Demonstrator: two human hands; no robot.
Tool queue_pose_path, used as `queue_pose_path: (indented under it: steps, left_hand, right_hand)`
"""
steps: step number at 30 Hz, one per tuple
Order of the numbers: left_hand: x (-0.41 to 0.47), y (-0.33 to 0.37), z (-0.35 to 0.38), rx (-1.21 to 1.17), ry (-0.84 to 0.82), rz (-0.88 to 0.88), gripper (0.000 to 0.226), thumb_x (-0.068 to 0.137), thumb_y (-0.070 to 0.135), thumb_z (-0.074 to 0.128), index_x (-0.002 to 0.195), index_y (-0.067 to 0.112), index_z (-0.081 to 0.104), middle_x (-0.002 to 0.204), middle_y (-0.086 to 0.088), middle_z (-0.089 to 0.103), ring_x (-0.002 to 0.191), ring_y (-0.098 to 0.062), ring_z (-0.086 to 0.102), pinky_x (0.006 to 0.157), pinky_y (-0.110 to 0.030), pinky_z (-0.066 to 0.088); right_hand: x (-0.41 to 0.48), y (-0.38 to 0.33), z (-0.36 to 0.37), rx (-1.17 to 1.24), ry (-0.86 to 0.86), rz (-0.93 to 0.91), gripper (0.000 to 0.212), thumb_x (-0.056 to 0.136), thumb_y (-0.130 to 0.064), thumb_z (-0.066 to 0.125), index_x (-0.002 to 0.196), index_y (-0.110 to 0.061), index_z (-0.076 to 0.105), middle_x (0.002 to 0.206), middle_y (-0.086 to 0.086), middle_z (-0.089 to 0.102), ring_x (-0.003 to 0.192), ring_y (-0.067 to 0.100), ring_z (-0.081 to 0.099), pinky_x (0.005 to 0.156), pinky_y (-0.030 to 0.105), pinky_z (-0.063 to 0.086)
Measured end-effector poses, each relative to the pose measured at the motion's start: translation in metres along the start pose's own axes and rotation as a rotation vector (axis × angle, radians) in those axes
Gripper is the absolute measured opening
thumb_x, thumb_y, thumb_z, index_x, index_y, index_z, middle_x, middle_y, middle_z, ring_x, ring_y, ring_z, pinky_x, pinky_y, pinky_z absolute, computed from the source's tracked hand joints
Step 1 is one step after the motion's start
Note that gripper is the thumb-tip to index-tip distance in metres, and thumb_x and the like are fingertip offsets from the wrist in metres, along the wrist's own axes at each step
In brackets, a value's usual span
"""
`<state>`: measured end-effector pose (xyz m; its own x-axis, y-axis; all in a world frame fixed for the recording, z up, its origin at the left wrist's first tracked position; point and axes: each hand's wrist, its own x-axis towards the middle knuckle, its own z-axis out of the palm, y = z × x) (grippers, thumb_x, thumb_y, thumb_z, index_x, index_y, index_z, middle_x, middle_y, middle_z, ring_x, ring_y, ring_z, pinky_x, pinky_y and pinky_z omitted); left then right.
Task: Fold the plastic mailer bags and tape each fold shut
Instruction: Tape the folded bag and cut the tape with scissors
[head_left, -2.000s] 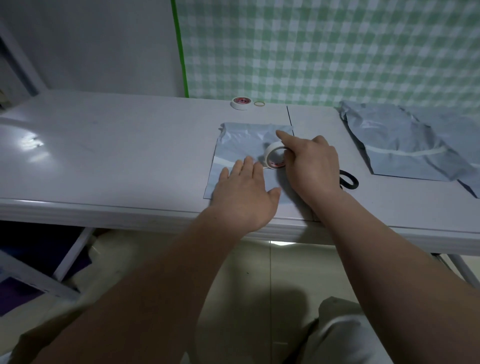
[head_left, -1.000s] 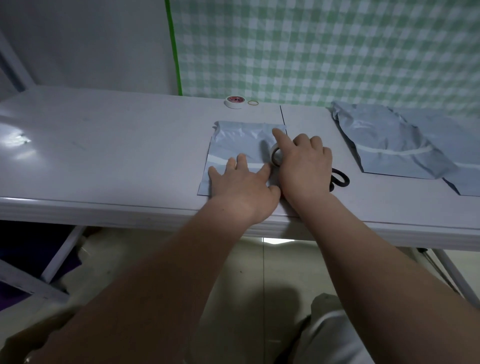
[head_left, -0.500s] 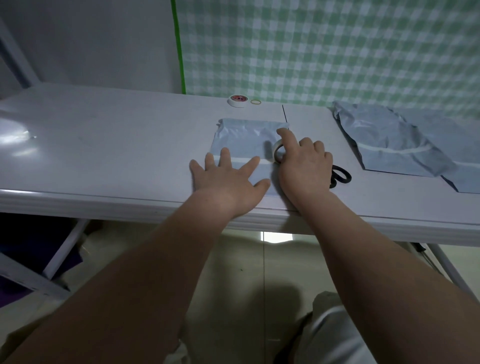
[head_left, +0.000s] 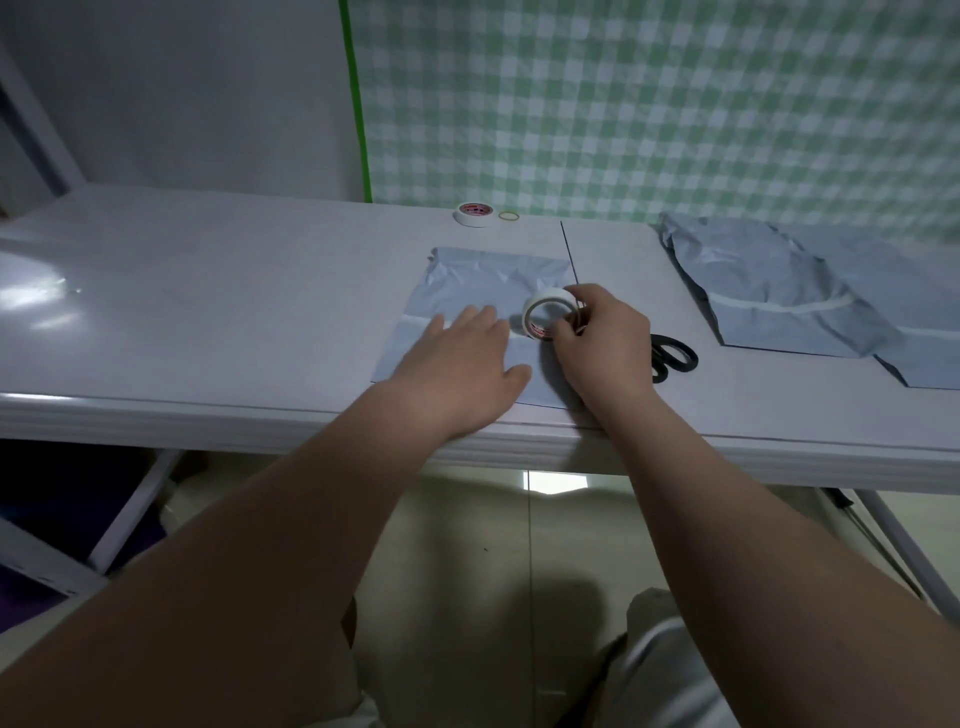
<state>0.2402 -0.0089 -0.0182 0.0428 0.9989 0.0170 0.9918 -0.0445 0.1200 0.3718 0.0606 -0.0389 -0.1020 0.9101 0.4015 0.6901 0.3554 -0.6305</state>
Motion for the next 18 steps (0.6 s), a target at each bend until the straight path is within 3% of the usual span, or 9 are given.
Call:
queue_pose_path:
  steps: [4,9,13,18]
  left_hand:
    - [0.008,0.009,0.011,-0.071,-0.009,0.033,0.054,0.1,0.039,0.027,0.144,0.009,0.027,0.148,-0.006,0.028,0.137,-0.02,0.023,0.116,-0.042,0.016]
    - [0.008,0.009,0.018,-0.033,-0.01,0.011,0.059,0.099,0.042,0.024,0.148,0.01,0.018,0.156,-0.007,0.016,0.142,-0.02,0.015,0.117,-0.042,0.012]
    - [0.005,0.012,0.015,-0.041,-0.045,-0.012,0.06,0.1,0.042,0.022,0.15,0.01,0.011,0.159,-0.007,0.006,0.146,-0.02,0.005,0.117,-0.04,0.006]
    - [0.003,0.013,0.012,-0.037,-0.069,-0.022,0.061,0.101,0.041,0.021,0.151,0.01,0.007,0.16,-0.007,-0.001,0.147,-0.018,0.0,0.118,-0.038,0.003]
  right_hand:
    - [-0.001,-0.001,-0.001,-0.011,0.025,-0.018,0.019,0.086,-0.011,0.055,0.102,-0.01,0.066,0.089,0.008,0.07,0.084,0.026,0.061,0.071,0.028,0.038]
    - [-0.001,-0.002,-0.002,-0.001,0.005,-0.047,0.02,0.087,-0.008,0.051,0.099,-0.006,0.068,0.088,0.011,0.07,0.084,0.027,0.061,0.075,0.033,0.042]
    - [0.001,-0.005,-0.012,-0.032,-0.038,-0.07,0.027,0.087,-0.003,0.049,0.109,-0.004,0.065,0.102,0.018,0.068,0.097,0.033,0.059,0.086,0.042,0.045]
    - [0.008,0.0,-0.024,-0.133,-0.075,-0.109,0.037,0.091,-0.003,0.043,0.124,-0.007,0.06,0.114,0.019,0.062,0.108,0.036,0.055,0.087,0.037,0.043]
